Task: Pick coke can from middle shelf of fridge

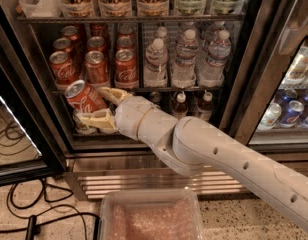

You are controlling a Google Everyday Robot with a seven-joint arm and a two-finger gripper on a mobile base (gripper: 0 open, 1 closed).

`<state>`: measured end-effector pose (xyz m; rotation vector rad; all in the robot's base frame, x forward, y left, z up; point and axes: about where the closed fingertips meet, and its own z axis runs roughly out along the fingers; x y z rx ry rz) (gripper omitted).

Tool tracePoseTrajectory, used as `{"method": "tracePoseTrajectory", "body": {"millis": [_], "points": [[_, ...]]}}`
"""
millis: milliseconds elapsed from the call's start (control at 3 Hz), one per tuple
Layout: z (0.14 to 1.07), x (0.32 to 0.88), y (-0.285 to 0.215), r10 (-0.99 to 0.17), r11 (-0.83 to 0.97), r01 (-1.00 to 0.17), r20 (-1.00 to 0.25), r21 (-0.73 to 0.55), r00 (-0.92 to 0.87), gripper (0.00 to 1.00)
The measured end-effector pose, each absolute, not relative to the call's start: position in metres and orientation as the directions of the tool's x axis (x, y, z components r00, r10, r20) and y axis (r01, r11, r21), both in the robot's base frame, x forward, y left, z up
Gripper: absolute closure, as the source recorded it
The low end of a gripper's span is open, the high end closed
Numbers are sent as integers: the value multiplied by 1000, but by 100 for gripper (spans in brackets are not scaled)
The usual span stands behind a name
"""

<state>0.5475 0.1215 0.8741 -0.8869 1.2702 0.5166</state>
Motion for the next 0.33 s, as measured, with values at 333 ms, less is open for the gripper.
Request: {"method": "tracePoseTrajectory", "body": {"millis": [333], "points": [[874, 548, 123, -133, 579, -765, -959, -281, 251, 100]]}}
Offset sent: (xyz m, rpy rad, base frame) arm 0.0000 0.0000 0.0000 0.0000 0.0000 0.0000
